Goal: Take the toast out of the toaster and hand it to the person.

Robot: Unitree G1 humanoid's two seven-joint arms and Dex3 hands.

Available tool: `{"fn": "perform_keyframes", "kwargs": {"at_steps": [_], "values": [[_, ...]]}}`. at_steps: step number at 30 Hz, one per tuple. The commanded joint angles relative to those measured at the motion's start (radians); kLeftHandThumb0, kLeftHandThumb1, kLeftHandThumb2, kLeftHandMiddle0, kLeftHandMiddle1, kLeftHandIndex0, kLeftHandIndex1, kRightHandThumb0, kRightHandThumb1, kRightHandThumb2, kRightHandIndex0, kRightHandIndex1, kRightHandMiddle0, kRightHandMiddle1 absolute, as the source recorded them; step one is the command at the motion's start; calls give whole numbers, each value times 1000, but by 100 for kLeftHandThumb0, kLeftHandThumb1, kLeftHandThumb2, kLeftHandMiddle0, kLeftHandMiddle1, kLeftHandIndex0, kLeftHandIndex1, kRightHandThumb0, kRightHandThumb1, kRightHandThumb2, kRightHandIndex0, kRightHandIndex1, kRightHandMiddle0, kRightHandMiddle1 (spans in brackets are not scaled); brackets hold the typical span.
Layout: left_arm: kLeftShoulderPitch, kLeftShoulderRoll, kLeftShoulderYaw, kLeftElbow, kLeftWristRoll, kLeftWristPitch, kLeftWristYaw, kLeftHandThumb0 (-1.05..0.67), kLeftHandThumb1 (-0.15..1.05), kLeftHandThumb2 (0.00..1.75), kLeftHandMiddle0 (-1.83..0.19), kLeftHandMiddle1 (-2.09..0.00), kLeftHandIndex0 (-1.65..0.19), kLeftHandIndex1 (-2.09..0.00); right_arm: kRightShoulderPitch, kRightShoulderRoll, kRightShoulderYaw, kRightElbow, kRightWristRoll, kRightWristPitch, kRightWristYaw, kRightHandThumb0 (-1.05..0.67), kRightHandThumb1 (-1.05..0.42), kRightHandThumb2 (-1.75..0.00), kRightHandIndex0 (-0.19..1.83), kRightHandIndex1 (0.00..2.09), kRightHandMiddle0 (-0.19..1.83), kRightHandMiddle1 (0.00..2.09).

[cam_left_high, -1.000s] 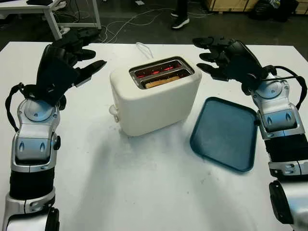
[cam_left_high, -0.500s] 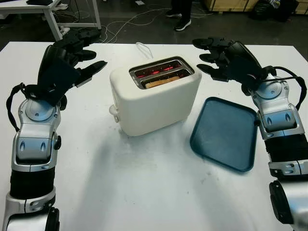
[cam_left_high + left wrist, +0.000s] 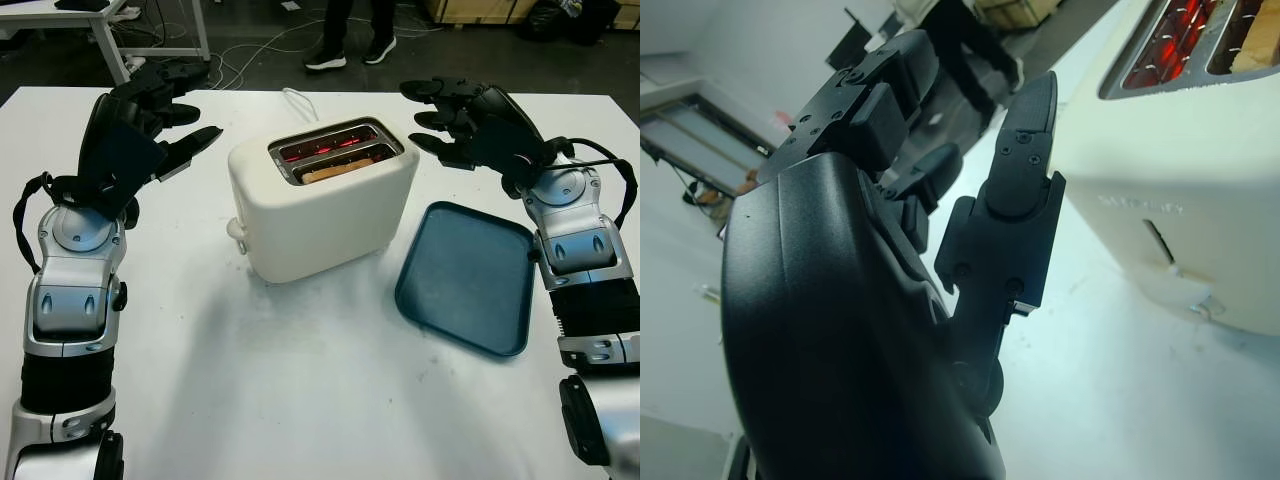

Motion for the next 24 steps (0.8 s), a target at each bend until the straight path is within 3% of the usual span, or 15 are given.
{"fn": "perform_keyframes", "kwargs": {"at_steps": [1, 24], "values": [[-3, 2, 5, -7, 0, -10, 2, -37, 92, 2, -24, -87, -48, -28, 4, -2, 1, -9, -4, 1, -3, -31, -92, -35, 54, 1, 50, 0], [8, -7, 5, -7, -1, -19, 6, -36, 92, 2, -25, -86, -47, -30, 17, 4, 5, -55, -5, 63, -1, -30, -92, -36, 52, 0, 48, 0]]}}
